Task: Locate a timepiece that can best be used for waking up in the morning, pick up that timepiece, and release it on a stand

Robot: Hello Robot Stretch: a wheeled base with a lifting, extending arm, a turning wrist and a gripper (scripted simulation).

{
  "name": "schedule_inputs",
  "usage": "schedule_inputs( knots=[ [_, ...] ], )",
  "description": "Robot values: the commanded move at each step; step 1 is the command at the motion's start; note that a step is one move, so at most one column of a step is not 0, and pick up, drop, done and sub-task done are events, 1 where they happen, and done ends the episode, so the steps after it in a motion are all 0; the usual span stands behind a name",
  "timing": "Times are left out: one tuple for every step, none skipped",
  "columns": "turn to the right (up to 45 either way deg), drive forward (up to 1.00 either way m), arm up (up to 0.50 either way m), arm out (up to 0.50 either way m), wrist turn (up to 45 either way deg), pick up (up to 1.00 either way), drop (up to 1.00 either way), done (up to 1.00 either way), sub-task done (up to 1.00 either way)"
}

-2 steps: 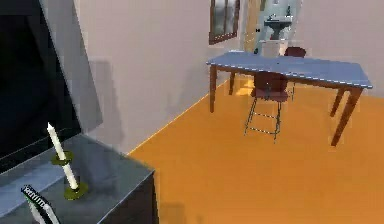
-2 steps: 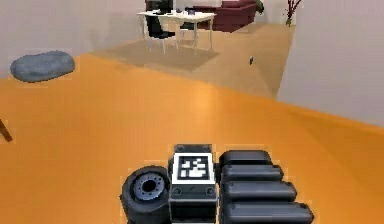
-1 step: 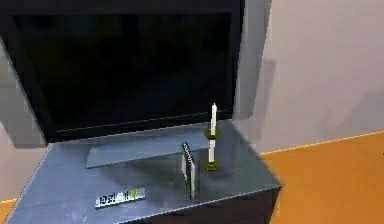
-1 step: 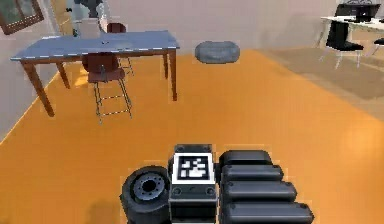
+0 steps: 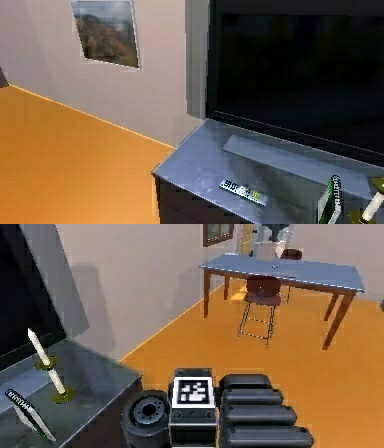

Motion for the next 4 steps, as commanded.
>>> schedule_inputs(
  knots=[
    [-18.0, 0.00, 0.00, 0.00, 0.0, 0.00, 0.00, 0.00, 0.00],
    [45.0, 0.00, 0.00, 0.00, 0.0, 0.00, 0.00, 0.00, 0.00],
    [45.0, 0.00, 0.00, 0.00, 0.0, 0.00, 0.00, 0.00, 0.00],
    [9.0, 0.00, 0.00, 0.00, 0.0, 0.00, 0.00, 0.00, 0.00]
  ],
)
